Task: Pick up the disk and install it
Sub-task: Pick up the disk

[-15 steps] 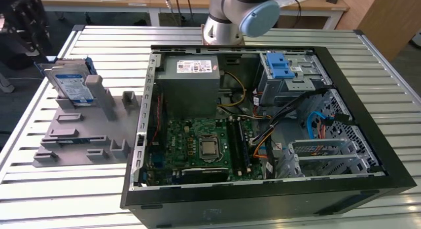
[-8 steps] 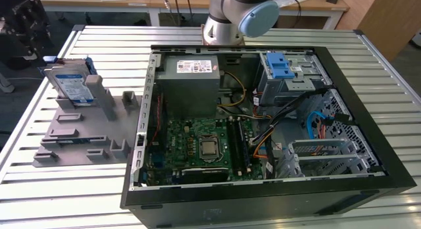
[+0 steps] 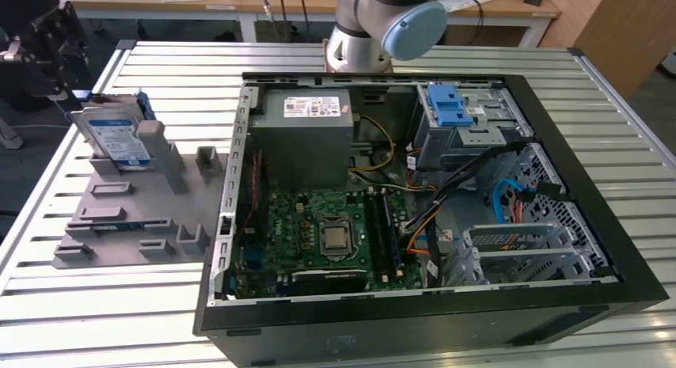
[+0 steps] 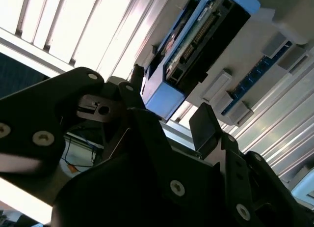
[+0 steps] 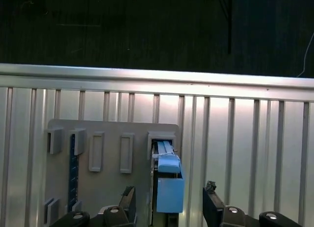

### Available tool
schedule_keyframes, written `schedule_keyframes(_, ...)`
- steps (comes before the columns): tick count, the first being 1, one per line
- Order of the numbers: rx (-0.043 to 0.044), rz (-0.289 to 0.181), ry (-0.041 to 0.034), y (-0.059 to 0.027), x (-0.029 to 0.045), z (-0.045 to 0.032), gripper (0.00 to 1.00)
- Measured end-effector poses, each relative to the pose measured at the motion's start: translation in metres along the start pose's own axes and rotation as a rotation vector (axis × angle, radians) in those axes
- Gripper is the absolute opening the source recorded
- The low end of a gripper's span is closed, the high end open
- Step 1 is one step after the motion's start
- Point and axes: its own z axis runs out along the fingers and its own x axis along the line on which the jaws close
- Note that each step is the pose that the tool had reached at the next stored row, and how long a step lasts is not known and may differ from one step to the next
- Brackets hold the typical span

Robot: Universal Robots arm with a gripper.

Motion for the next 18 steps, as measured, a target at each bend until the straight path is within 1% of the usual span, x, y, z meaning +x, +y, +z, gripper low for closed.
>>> schedule_keyframes(4, -0.0002, 0.009, 0.0001, 0.0007, -0.0002, 0.0071, 0.65)
schedule_keyframes(7, -0.0002, 0.011, 0.0001, 0.0043, -0.0003, 0.0123, 0.65)
schedule_keyframes(11, 0.0, 0.011, -0.0002, 0.006, -0.0004, 0.0184, 0.65)
schedule_keyframes(13, -0.0003, 0.012, -0.0002, 0.0064, -0.0003, 0.0201, 0.64)
schedule_keyframes(14, -0.0003, 0.012, -0.0002, 0.0067, -0.0002, 0.021, 0.56)
schedule_keyframes(18, -0.0001, 0.014, -0.0002, 0.0074, 0.0016, 0.0263, 0.56)
